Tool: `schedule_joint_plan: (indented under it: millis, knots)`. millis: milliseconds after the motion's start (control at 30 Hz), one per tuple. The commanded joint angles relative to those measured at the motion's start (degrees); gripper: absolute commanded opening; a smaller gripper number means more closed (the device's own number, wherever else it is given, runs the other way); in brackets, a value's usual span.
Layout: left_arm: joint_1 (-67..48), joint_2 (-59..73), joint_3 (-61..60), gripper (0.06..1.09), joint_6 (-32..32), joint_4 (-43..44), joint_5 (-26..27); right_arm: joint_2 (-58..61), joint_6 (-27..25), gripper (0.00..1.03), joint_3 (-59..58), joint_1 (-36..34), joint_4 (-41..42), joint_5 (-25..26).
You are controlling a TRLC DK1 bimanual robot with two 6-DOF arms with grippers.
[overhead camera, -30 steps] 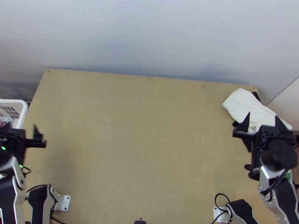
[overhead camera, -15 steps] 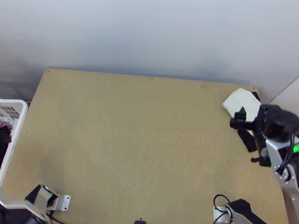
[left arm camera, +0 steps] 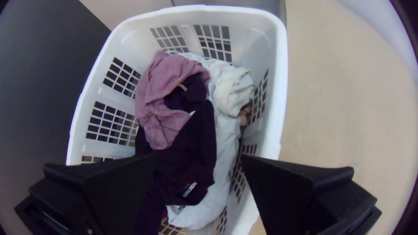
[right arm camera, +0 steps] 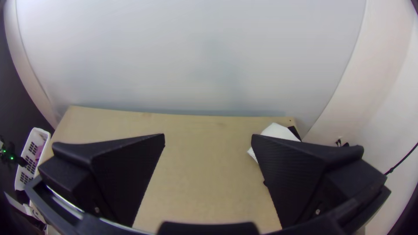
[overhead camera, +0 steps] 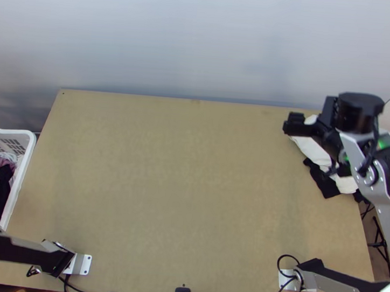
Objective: Fold the t-shirt
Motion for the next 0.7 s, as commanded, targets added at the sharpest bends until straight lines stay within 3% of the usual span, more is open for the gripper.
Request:
schedule_joint_plan:
  millis: [0,100,133,433,533,667]
  knots:
    - [2.05,12.96,6.90,1.01,6.96,1.18,-0.52,6.12,0.80,0.92,6.47,0.09,-2.05,-2.02]
    - [1.79,16.48,9.80,1.01,7.40,1.18,-0.52,7.00,0.09,0.94,5.33,0.18,-1.69,-2.02]
    - [1.61,17.53,10.42,1.01,7.40,1.09,-0.52,7.17,0.18,0.99,5.06,0.18,-1.43,-1.93]
    - [0.82,25.35,11.83,1.00,7.57,-1.46,-0.70,10.60,-1.40,0.99,7.09,0.00,-1.25,-1.40]
    - [0.82,26.76,11.65,0.94,8.19,-3.04,-0.70,11.92,-1.40,0.99,7.53,0.26,-1.25,-1.40]
    - [1.26,27.81,11.47,0.94,8.28,-2.33,-0.79,14.29,-1.40,0.99,9.81,0.79,-1.25,-1.40]
